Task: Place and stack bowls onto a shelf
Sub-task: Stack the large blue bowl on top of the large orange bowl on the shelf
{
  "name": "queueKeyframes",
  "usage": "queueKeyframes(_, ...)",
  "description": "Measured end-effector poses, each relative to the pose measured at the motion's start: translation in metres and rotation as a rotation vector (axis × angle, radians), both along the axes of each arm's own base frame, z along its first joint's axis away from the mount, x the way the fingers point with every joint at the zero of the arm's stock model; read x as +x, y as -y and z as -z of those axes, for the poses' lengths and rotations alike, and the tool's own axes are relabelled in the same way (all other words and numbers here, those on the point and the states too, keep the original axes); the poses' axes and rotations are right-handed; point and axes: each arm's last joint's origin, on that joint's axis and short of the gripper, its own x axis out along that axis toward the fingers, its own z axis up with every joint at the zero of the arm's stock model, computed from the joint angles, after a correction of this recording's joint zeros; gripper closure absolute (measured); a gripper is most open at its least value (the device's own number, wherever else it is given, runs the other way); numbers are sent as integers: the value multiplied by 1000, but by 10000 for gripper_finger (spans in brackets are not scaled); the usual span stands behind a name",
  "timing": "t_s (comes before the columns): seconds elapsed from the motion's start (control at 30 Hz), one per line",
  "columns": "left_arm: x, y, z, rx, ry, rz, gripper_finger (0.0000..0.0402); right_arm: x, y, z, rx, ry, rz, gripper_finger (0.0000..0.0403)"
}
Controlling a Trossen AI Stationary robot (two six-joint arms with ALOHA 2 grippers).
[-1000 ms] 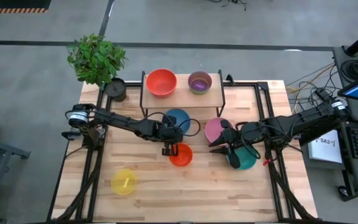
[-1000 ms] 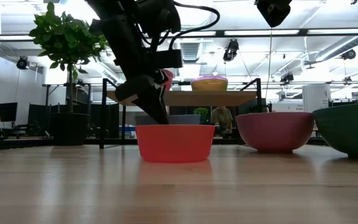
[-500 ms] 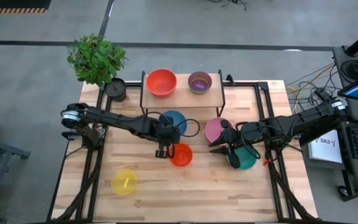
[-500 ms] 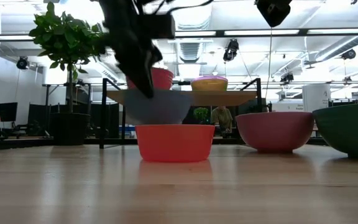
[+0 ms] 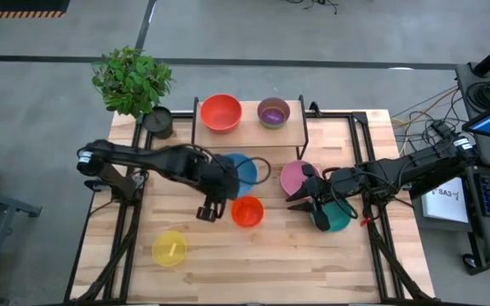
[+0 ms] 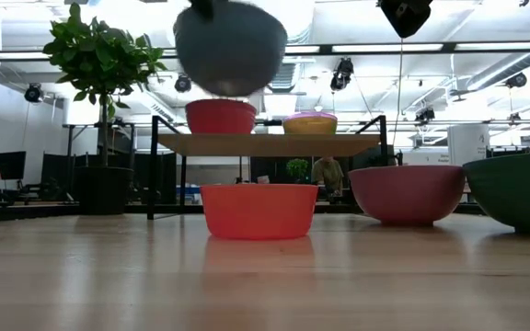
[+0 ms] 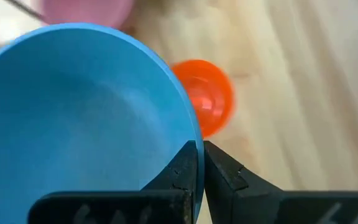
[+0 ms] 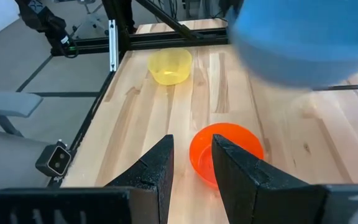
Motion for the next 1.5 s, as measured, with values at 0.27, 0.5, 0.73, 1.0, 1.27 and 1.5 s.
queueKeyframes(0.27, -16, -31, -61, 199, 114, -66, 401, 0, 0, 0, -7, 2, -3, 305)
queueKeyframes(0.5, -27, -89, -86, 212, 157, -195, 401, 0, 0, 0, -12, 6, -5, 305)
queueKeyframes(0.73, -36, -154, -67, 109, 91, -342, 402, 0, 0, 0, -14, 7, -6, 305)
queueKeyframes(1.0, -32, -189, -28, 48, 39, -416, 402, 0, 0, 0, -16, 8, -7, 305)
queueKeyframes(1.27, -27, -193, -12, 52, 29, -423, 401, 0, 0, 0, -16, 8, -7, 305)
queueKeyframes(1.5, -26, -193, -12, 60, 34, -417, 379, 0, 0, 0, -13, 8, -6, 305)
